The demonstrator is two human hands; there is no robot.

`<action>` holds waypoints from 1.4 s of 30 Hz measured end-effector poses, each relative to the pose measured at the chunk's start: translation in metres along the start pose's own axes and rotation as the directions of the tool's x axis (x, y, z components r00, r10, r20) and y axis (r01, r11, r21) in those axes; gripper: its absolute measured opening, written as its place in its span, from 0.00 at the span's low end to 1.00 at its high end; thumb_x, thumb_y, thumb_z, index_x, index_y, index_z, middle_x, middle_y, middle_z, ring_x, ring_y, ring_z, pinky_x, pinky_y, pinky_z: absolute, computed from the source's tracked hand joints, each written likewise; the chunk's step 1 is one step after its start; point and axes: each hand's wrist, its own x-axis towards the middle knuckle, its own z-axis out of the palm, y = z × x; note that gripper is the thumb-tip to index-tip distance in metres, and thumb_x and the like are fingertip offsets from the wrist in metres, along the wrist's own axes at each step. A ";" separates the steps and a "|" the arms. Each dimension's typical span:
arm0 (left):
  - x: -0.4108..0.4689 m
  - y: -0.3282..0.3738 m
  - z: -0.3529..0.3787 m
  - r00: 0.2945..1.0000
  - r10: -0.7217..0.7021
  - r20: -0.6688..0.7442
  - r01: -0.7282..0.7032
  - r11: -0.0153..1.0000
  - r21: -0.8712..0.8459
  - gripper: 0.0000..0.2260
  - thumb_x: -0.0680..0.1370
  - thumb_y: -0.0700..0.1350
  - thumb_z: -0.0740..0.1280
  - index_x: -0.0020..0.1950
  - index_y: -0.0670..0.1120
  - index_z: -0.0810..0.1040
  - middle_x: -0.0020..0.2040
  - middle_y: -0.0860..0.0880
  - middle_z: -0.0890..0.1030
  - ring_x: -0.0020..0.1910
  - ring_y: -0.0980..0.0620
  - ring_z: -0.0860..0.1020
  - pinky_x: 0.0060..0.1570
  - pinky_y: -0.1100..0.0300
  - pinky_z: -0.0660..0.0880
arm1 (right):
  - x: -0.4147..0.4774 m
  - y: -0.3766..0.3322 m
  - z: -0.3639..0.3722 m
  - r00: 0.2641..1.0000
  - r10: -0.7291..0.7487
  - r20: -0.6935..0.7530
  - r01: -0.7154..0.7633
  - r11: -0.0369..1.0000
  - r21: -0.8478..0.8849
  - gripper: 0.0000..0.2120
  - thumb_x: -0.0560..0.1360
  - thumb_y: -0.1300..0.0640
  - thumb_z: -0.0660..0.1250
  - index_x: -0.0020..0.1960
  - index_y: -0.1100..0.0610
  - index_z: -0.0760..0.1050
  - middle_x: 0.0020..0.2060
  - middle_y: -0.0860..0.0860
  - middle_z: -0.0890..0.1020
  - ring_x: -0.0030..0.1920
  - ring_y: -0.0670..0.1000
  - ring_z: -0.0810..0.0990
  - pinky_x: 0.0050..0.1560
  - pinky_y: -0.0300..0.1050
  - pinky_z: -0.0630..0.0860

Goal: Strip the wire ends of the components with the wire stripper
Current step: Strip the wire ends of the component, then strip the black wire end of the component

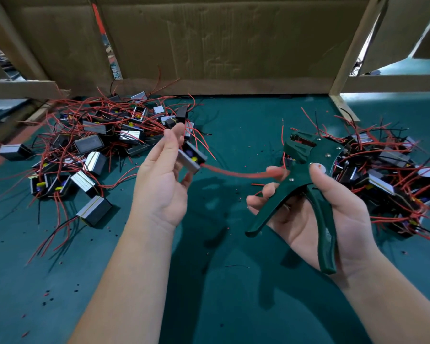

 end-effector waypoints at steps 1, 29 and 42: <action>0.000 0.001 -0.001 1.000 -0.006 -0.012 0.006 1.000 -0.031 0.12 0.78 0.54 0.63 0.41 0.57 0.85 0.41 0.61 0.82 0.40 0.62 0.79 0.43 0.60 0.70 | 0.000 0.000 0.000 1.000 0.013 0.000 -0.013 1.000 -0.018 0.22 0.71 0.45 0.64 0.55 0.62 0.77 0.38 0.59 0.80 0.46 0.64 0.83 0.48 0.56 0.81; -0.018 -0.006 0.007 0.913 -0.131 0.387 -0.111 0.831 0.545 0.09 0.74 0.41 0.71 0.34 0.50 0.84 0.25 0.54 0.74 0.23 0.58 0.70 0.23 0.69 0.67 | -0.006 -0.001 0.001 0.987 0.014 0.161 0.011 0.988 -0.151 0.37 0.60 0.50 0.78 0.63 0.66 0.74 0.51 0.66 0.79 0.42 0.65 0.83 0.47 0.60 0.79; -0.019 -0.005 0.009 0.932 -0.001 0.361 -0.187 0.854 0.486 0.06 0.75 0.42 0.70 0.39 0.49 0.83 0.32 0.51 0.82 0.24 0.57 0.70 0.25 0.68 0.67 | -0.006 0.001 0.002 0.992 -0.041 0.121 0.059 0.987 -0.150 0.34 0.59 0.53 0.79 0.61 0.65 0.76 0.57 0.64 0.79 0.41 0.66 0.82 0.46 0.60 0.79</action>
